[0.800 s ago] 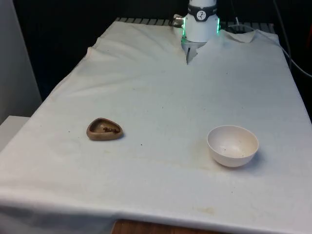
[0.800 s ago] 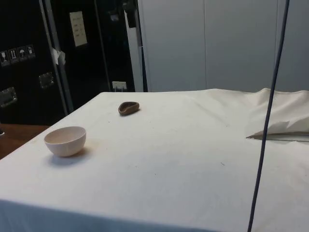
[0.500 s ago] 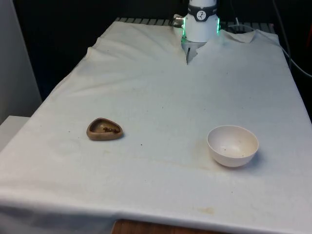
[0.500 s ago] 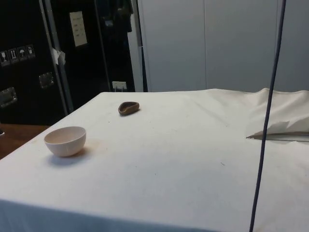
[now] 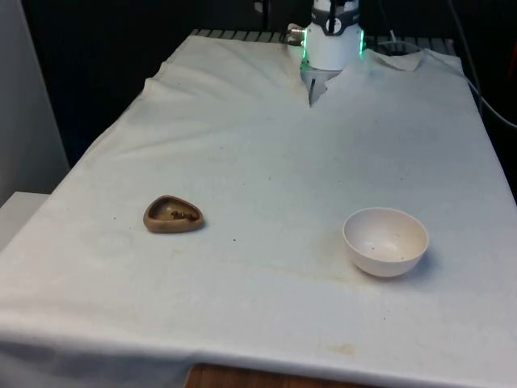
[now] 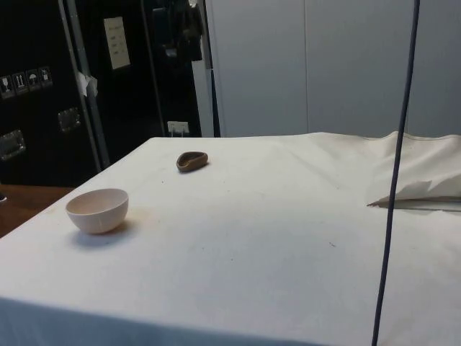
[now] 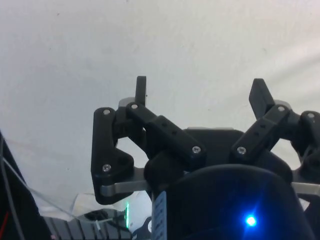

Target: Pour the coffee beans from the cup into the bowl.

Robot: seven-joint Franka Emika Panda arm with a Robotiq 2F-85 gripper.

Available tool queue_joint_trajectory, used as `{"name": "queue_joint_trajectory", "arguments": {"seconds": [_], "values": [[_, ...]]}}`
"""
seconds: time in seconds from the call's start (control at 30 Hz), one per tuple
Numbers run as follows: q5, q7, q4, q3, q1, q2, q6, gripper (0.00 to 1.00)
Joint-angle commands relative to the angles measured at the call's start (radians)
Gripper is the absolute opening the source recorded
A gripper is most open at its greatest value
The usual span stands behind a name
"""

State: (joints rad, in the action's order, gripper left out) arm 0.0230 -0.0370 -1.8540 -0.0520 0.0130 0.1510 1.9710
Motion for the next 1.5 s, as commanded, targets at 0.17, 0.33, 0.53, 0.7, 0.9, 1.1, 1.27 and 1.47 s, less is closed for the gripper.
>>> {"name": "queue_joint_trajectory", "arguments": {"seconds": [0.17,0.33,0.53,0.7,0.9,1.1,1.27,1.47], "values": [[-0.001,-0.055,-0.023,-0.044,0.008,0.004,0.052,1.00],[-0.004,-0.092,-0.035,-0.075,0.010,0.006,0.077,1.00],[-0.009,-0.137,-0.050,-0.109,0.014,0.012,0.106,1.00],[-0.021,-0.181,-0.062,-0.141,0.016,0.025,0.141,1.00],[-0.036,-0.226,-0.068,-0.176,0.018,0.048,0.187,1.00],[-0.050,-0.250,-0.061,-0.200,0.016,0.081,0.227,1.00],[-0.058,-0.257,-0.051,-0.207,0.018,0.117,0.268,1.00],[-0.069,-0.267,-0.028,-0.224,0.014,0.166,0.303,1.00]]}}
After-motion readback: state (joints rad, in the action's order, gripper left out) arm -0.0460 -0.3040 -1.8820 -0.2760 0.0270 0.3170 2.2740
